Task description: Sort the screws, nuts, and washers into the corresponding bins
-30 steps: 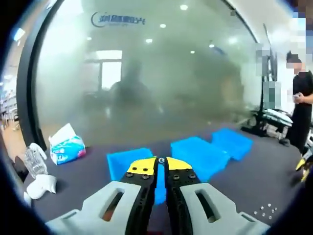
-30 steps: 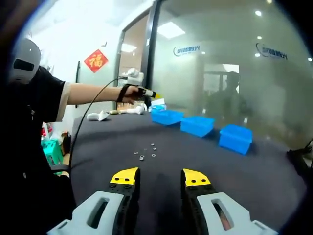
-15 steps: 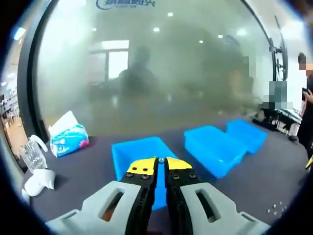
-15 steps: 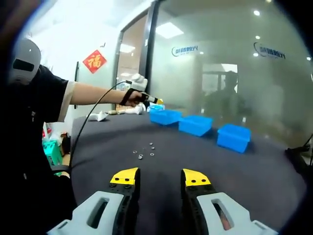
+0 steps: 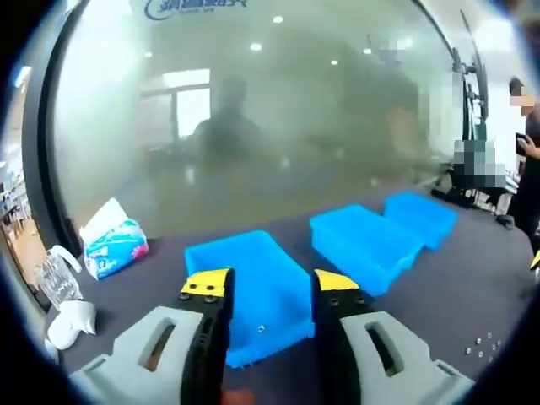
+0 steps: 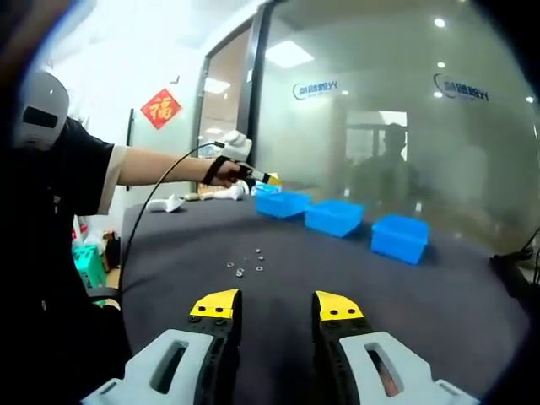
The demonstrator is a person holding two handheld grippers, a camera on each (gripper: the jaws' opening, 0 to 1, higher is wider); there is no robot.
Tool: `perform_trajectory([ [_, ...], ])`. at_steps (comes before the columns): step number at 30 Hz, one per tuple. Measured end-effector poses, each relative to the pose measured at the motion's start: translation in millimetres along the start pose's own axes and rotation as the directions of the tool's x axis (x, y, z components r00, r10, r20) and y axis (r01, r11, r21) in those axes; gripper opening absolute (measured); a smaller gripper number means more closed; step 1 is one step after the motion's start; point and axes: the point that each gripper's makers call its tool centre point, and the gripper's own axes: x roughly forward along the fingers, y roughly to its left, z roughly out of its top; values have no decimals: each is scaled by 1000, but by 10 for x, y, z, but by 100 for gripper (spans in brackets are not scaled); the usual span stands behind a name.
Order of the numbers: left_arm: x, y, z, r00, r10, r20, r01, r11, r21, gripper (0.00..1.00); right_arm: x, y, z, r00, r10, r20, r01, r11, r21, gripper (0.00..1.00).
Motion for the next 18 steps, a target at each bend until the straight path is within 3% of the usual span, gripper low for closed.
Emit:
perform_trajectory([
  [8,-194,-87,22,999,-23,23,24,1000,-10,37,1,-17,30,1000,-5,8,5,1000,-3,30],
  [18,-684,-342,65,990,-82,114,85,996,-20,37,8,-13,95,1000,-4,26,4,1000,-3,30],
])
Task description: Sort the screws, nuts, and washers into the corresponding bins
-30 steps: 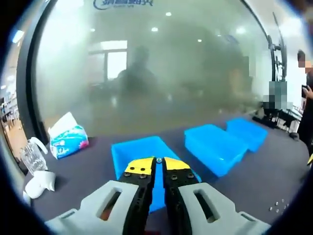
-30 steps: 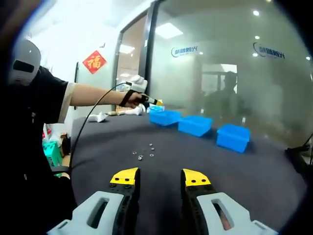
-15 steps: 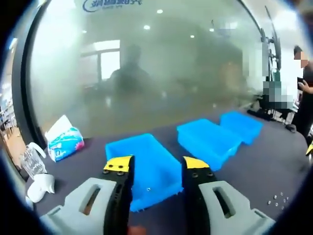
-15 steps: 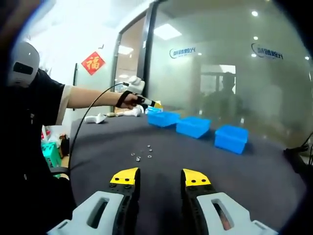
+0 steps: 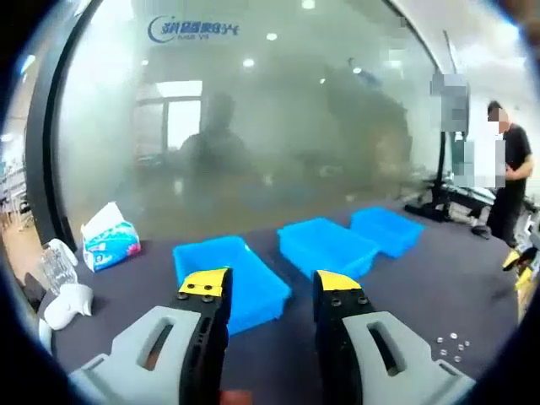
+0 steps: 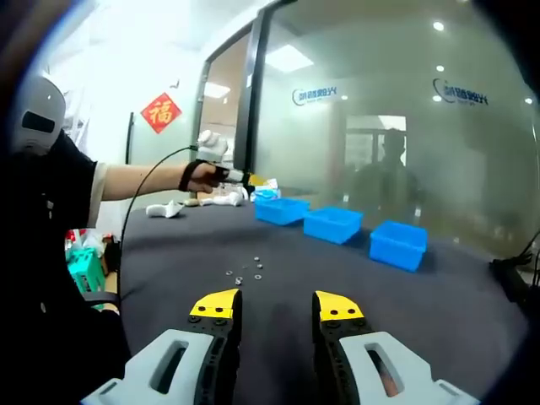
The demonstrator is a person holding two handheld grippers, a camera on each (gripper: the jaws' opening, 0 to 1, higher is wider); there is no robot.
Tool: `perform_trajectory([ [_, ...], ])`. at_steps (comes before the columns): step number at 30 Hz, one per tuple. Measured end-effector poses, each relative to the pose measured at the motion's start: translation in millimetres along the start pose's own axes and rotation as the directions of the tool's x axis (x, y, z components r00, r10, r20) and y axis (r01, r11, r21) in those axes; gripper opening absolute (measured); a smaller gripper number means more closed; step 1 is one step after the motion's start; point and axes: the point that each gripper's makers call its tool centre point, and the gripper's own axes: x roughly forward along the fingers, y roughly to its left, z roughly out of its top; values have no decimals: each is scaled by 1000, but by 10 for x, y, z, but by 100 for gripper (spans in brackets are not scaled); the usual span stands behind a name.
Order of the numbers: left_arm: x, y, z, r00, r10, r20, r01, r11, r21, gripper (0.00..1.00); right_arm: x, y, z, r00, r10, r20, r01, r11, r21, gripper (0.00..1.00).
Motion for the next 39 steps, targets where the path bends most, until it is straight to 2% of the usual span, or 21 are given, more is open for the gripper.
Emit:
perform_trajectory([
  [9,-542,-252,-154,999,-30,40,29,999,27,36,-3,11,46,1000,-1,14,1,1000,0,30],
  [11,-667,-329,-181,998,-40,53,40,999,4,36,-3,10,50,1000,-1,16,1,1000,3,30],
  [15,-943,-544,-279,996,-62,64,61,998,10,36,11,1,49,1000,2,16,-2,1000,10,30],
  [19,-1191,-638,-347,994,-75,80,75,997,-1,38,20,-1,76,1000,6,20,-6,1000,7,30],
  [22,-1339,-676,-442,994,-81,67,78,996,40,39,22,-6,75,1000,7,16,-7,1000,1,30],
  [24,-1449,-685,-498,995,-79,67,77,996,42,40,18,-12,78,1000,8,19,-8,1000,8,30],
  [33,-1830,-690,-731,996,-80,42,80,997,19,42,4,-29,62,1000,-7,18,6,1000,12,30],
  [39,-2044,-672,-866,997,-55,51,55,998,-6,42,0,-39,34,1000,-10,24,9,1000,19,31],
])
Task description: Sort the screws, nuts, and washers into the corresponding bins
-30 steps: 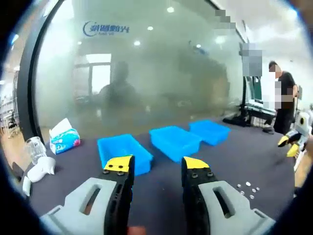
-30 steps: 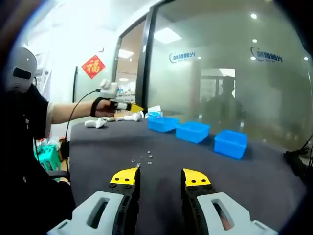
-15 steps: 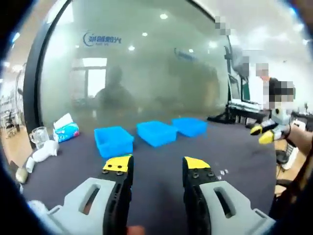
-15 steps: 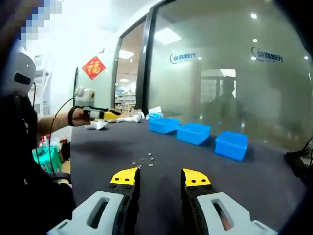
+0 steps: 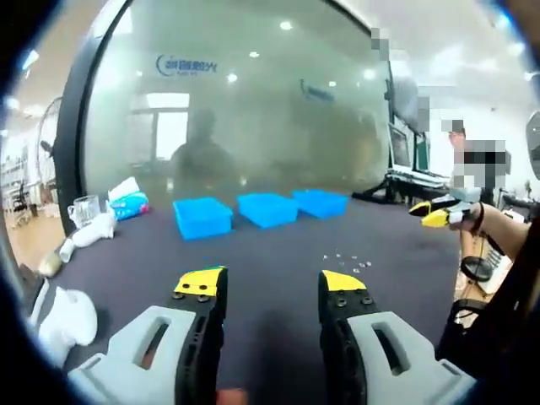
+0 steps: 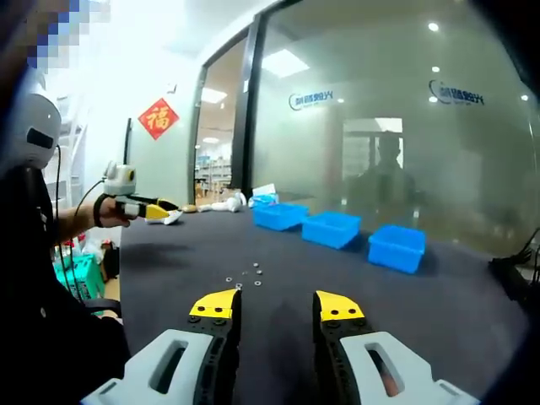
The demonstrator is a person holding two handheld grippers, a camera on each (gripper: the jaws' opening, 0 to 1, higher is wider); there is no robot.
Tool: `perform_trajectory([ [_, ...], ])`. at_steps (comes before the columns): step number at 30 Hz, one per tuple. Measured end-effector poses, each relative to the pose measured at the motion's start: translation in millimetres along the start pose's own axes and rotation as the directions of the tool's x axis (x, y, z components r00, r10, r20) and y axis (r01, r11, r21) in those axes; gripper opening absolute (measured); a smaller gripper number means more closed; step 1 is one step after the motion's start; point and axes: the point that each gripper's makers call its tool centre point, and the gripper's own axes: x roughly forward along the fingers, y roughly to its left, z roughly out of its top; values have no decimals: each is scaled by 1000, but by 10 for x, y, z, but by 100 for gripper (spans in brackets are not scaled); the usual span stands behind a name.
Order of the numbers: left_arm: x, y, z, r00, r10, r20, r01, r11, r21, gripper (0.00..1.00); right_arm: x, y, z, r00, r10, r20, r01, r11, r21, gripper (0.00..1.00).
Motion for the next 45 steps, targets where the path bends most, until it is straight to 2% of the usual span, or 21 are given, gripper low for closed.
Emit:
perform_trajectory([
  [4,-46,32,-62,1000,7,-13,-7,1000,-2,42,3,5,-8,1000,2,-1,-2,1000,1,31],
  [9,-54,23,-38,1000,-9,-15,9,1000,7,42,-1,5,-8,1000,4,-3,-4,1000,-2,31],
  [12,-34,-19,-20,999,-40,-15,40,999,16,42,2,8,-24,1000,7,-11,-7,1000,-6,31],
  [18,52,-133,-34,992,-113,-51,115,992,50,42,12,50,-74,999,24,-35,-25,1000,-18,31],
  [26,156,-297,-52,965,-229,-125,240,968,78,43,9,67,-88,999,30,-39,-31,999,-22,31],
  [34,235,-374,-104,941,-286,-179,303,950,75,43,38,102,-101,998,40,-48,-42,999,-31,31],
  [37,313,-399,-69,938,-295,-184,316,944,96,43,49,125,-90,998,44,-46,-46,998,-34,31],
  [42,524,-479,62,923,-328,-202,361,919,159,43,63,158,-87,998,49,-48,-50,998,-36,31],
  [45,703,-529,145,908,-353,-227,397,898,192,43,68,163,-93,998,51,-49,-53,998,-40,31],
])
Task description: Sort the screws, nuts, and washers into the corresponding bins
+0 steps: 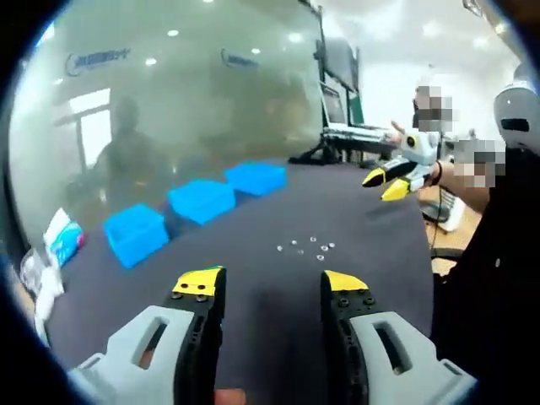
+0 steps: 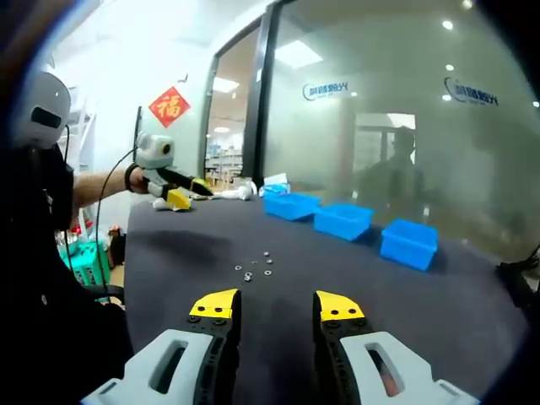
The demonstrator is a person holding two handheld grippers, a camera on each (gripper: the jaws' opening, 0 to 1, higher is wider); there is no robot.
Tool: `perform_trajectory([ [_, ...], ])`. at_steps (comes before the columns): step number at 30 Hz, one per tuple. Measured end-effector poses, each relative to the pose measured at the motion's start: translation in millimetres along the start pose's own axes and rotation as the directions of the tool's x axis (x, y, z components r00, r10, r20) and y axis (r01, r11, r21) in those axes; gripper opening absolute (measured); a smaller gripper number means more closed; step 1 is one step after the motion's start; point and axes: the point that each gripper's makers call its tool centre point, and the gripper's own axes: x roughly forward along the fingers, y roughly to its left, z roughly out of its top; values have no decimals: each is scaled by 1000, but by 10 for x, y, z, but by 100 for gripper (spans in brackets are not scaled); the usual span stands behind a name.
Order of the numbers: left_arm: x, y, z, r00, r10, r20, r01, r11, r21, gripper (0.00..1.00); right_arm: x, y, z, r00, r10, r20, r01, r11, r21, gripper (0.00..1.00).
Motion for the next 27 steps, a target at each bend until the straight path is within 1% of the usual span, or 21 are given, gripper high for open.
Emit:
perform_trajectory([
  [4,201,14,91,998,-52,-40,54,998,42,43,23,25,-27,1000,6,-8,-6,1000,-12,31],
  [7,367,14,113,993,-89,-77,93,994,51,43,32,47,-41,1000,13,-13,-13,1000,-15,31],
  [8,415,-16,84,988,-115,-107,121,991,50,43,33,50,-39,1000,14,-12,-14,1000,-15,31],
  [9,468,-20,73,984,-125,-126,134,989,65,43,33,51,-38,1000,15,-11,-15,1000,-14,31],
  [11,581,-12,69,980,-132,-147,143,988,66,43,32,50,-35,1000,14,-9,-14,1000,-14,31],
  [13,682,-38,60,974,-150,-168,160,986,48,42,28,43,-32,1000,12,-6,-12,1000,-12,31],
  [14,729,-6,34,970,-157,-186,166,985,38,42,27,38,-34,1000,10,-5,-11,1000,-10,31],
  [16,822,-9,-23,959,-171,-225,186,981,46,41,23,26,-39,1000,7,-5,-7,1000,-10,31],
  [18,923,-2,-44,955,-173,-241,188,981,41,40,20,20,-42,1000,7,-4,-7,1000,-8,31],
  [19,965,-10,-62,950,-179,-255,195,980,38,39,18,19,-44,1000,6,-3,-6,1000,-7,31],
  [20,1003,-65,-71,947,-185,-264,202,979,40,39,17,17,-48,1000,6,-3,-6,1000,-7,31],
  [23,1117,-114,-102,938,-199,-284,218,975,36,38,11,5,-70,1000,6,-7,-6,1000,-5,31],
  [27,1222,-191,-176,920,-220,-324,246,969,40,38,-2,-22,-69,1000,4,-7,-4,1000,-4,31],
])
